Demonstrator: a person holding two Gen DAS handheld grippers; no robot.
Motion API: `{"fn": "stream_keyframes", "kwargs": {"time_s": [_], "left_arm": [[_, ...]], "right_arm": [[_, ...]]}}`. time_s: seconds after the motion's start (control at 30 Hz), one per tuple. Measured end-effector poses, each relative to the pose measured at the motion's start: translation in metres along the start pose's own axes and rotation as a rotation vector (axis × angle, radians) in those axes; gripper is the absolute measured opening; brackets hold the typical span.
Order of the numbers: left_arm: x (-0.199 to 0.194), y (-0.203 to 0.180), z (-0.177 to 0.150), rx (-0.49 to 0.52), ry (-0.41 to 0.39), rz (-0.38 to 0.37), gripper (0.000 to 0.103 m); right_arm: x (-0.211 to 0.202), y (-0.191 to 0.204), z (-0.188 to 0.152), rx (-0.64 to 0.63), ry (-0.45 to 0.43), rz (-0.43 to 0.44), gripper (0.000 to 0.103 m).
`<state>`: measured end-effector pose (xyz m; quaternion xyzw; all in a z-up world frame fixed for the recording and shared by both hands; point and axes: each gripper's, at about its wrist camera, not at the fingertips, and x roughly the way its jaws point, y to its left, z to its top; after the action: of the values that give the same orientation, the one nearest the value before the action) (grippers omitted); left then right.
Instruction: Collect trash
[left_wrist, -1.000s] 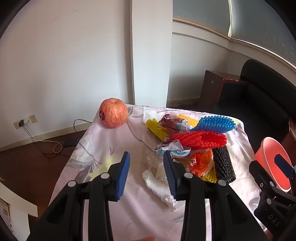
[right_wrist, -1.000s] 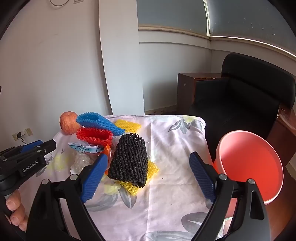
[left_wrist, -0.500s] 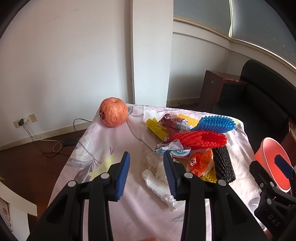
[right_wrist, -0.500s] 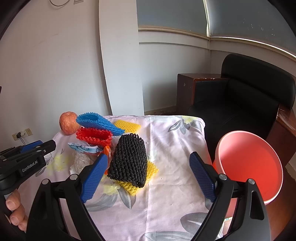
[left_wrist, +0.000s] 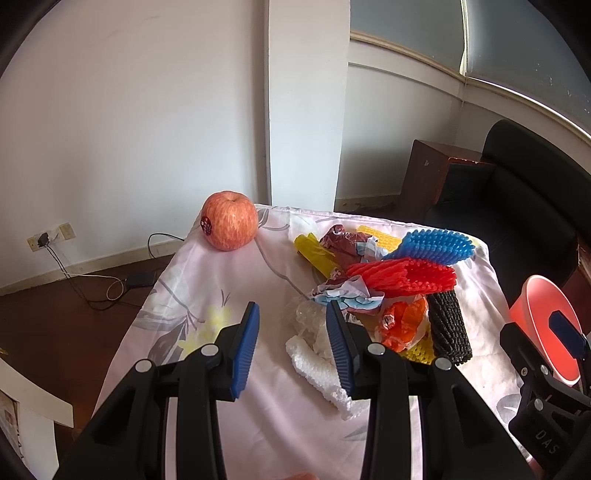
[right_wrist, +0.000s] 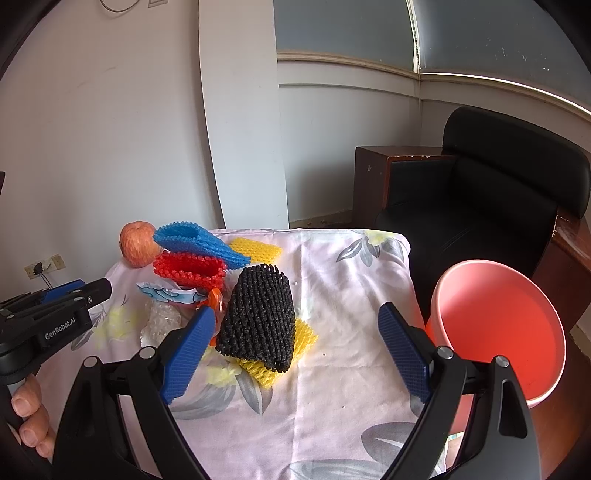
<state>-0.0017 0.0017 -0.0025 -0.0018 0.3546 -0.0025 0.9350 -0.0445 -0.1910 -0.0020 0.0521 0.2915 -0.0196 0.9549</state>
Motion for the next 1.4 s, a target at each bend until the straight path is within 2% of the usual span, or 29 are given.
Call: {"fn": "stream_keyframes", "kwargs": {"time_s": [1.4], "left_arm": [[-0.009, 0.002, -0.002, -0.009, -0.007, -0.003, 0.037]], "right_arm": [[-0.015, 0.001, -0.001, -0.006, -0.061, 0.02, 0.09]]}}
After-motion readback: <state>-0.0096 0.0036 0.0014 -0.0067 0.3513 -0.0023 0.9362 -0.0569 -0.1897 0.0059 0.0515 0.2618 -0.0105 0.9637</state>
